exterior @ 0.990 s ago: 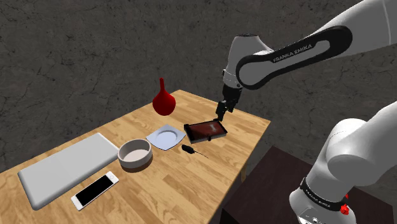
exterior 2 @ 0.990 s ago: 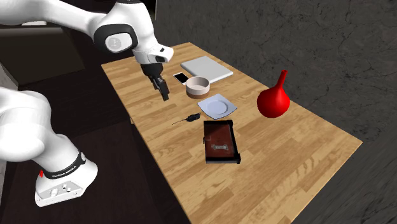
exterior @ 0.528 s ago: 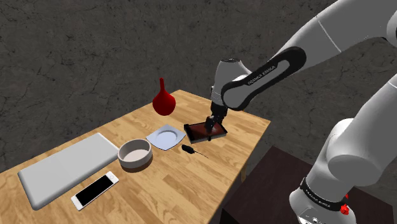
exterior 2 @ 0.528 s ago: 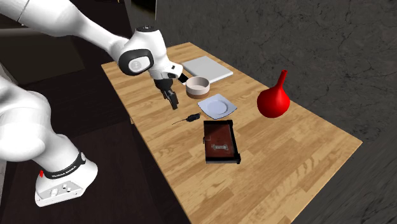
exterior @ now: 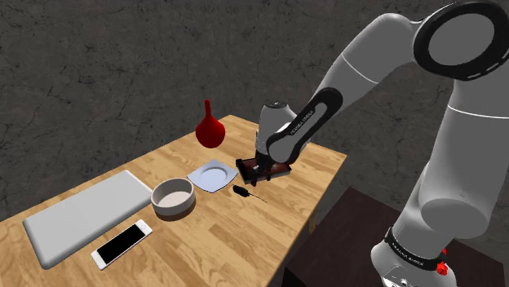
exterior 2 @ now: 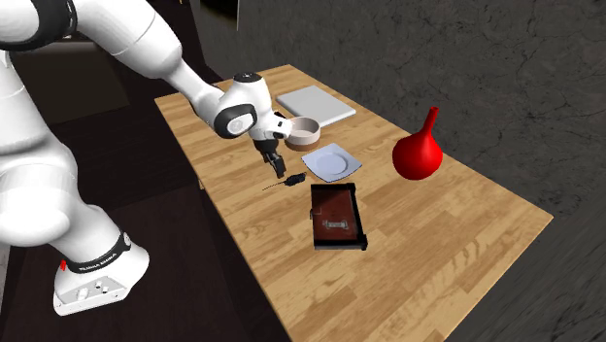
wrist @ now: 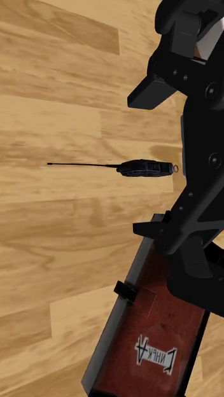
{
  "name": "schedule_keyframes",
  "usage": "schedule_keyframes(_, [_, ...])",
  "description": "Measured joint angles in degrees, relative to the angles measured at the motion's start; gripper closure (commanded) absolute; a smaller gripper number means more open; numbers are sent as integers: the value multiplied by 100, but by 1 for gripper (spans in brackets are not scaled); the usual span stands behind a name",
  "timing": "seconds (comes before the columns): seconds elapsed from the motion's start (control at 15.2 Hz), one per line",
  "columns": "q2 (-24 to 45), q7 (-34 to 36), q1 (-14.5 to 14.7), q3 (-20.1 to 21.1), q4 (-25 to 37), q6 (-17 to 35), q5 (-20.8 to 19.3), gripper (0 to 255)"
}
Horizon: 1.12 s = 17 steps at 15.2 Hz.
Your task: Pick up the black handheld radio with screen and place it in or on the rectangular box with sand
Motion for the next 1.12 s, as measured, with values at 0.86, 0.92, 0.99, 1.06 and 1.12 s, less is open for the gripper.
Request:
schedule_keyframes(0.86, [2163,387,317,-254,1207,988,-381,0])
schedule_keyframes(0.92, [2228,399,333,-266,1231,1030,-388,0])
schedule_keyframes(0.99, [2255,405,340,-272,1234,1053,-392,0])
schedule_keyframes(1.06, [2272,409,346,-276,1240,1065,-394,0])
schedule_keyframes(1.12, [2278,410,348,-277,1241,1070,-395,0])
